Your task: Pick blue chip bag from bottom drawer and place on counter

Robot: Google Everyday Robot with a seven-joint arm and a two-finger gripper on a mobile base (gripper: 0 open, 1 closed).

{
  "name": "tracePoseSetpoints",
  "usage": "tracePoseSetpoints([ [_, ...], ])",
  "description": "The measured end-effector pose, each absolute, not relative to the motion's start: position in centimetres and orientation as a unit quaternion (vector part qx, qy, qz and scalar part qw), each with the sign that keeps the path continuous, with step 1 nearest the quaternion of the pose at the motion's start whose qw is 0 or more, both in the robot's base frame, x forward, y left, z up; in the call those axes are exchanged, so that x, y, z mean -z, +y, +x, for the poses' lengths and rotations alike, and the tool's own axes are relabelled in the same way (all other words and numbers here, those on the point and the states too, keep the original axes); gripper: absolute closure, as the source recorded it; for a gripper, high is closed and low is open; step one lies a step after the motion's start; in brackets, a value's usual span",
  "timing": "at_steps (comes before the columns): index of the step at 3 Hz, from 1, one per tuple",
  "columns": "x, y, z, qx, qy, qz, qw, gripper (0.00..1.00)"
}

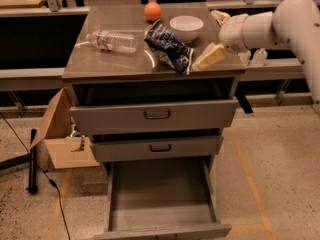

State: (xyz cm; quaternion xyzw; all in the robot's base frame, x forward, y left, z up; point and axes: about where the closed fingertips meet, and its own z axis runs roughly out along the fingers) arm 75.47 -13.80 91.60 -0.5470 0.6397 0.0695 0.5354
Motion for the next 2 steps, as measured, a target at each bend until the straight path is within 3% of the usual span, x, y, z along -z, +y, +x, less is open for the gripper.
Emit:
tracePoseSetpoints([
  [2,-89.5,-18.8,71.9,-0.068,0.685,-0.498,0.528,0.0],
])
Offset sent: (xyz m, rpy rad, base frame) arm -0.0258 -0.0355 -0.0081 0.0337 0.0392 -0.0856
